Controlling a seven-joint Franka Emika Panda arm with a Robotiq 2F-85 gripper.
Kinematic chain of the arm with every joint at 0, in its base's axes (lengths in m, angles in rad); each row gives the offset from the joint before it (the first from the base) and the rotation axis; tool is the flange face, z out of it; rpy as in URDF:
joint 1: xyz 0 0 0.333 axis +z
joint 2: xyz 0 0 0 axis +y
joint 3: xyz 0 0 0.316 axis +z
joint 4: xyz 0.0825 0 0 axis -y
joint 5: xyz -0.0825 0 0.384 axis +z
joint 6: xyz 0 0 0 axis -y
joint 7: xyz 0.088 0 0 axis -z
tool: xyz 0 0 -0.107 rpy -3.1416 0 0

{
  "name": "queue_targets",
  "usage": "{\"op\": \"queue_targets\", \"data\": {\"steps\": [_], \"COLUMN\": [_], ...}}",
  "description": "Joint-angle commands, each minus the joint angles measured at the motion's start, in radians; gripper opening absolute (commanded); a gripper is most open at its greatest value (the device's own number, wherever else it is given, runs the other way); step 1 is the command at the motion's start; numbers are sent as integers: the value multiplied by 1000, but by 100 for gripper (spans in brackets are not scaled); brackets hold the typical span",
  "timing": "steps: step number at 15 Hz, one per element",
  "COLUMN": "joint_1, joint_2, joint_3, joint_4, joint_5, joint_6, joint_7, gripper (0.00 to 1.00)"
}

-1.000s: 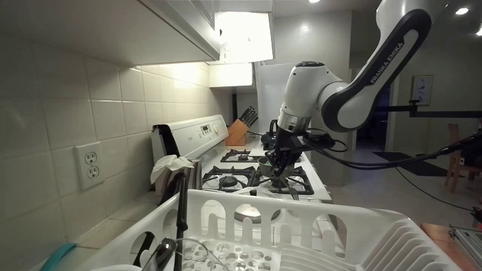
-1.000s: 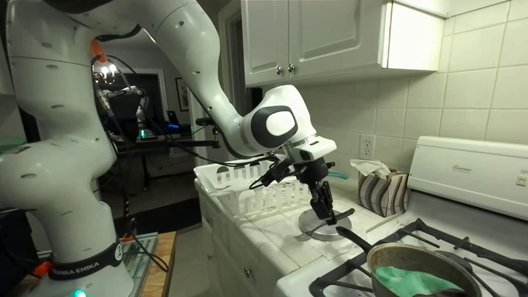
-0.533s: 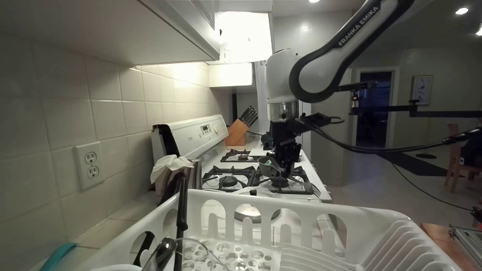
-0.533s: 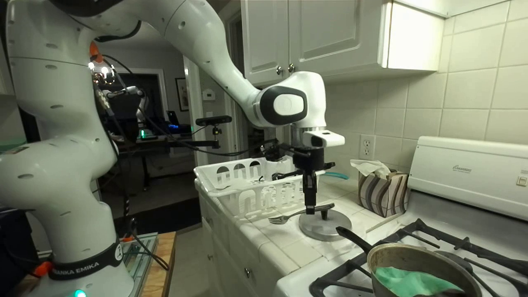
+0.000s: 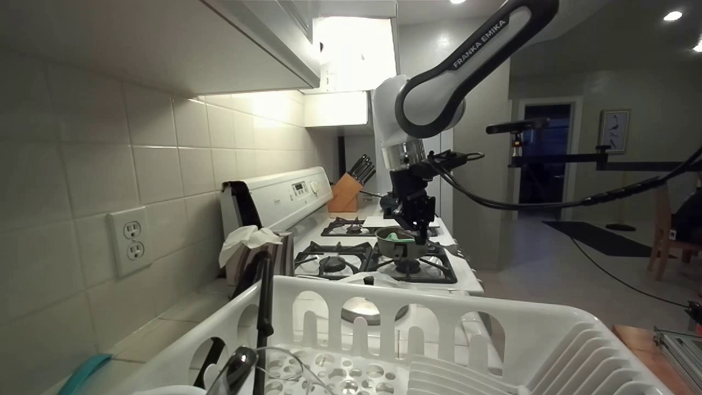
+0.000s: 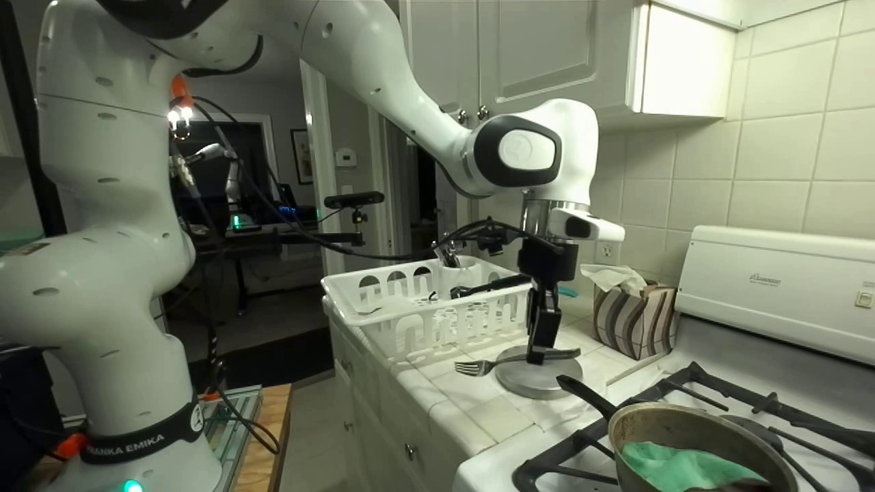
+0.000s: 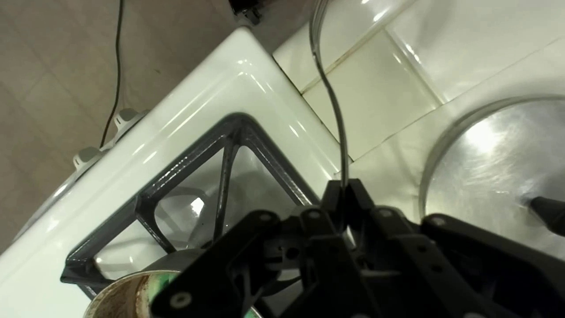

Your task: Use the fork to press down on the rug in the pot and place the fork back

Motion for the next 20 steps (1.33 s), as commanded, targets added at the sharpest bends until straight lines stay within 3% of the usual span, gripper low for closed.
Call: {"op": "queue_targets", "data": {"steps": [1, 10, 20], "joint_1": [37, 151, 247], "joint_2": [61, 161, 163], "joint_3": [-15, -13, -43], "joint_4": [54, 105, 80], "joint_5": [24, -26, -154], "joint_6": [9, -36, -31], "joint_7": [-29, 34, 232], "gripper": [2, 2, 2]}}
